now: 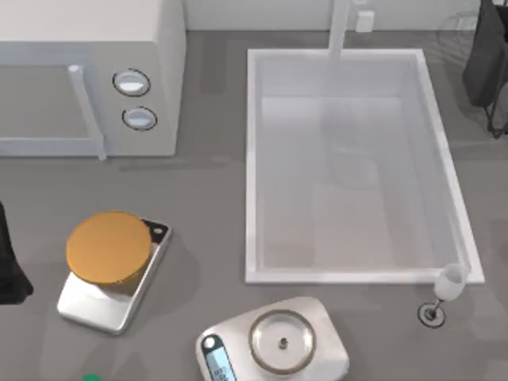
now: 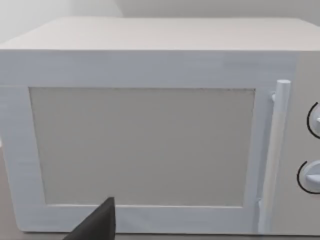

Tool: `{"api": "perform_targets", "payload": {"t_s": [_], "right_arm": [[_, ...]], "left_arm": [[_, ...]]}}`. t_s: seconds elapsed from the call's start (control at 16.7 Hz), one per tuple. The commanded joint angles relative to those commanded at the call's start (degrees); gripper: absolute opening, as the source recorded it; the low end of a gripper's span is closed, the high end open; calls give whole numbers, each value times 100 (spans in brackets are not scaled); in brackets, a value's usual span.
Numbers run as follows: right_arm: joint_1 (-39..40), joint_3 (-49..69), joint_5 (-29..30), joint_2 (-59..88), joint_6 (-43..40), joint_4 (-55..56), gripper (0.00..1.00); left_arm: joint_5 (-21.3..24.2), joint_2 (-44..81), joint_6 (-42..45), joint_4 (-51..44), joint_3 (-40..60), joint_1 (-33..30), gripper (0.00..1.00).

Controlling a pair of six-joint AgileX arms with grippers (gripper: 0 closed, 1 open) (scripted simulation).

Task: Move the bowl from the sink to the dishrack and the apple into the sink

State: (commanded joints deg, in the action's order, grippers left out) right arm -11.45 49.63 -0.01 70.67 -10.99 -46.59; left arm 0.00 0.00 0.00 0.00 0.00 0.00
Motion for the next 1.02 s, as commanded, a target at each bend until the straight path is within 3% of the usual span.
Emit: {"api": "perform_targets", "payload": {"t_s": [0.42,1.02], "right_arm": [[-351,1514,2,2231,-334,-1418,100],[-344,1256,3,2553,-338,-1074,100]], "left_arm": [[0,0,0,0,0,0,100],[0,0,0,0,0,0,100]]}}
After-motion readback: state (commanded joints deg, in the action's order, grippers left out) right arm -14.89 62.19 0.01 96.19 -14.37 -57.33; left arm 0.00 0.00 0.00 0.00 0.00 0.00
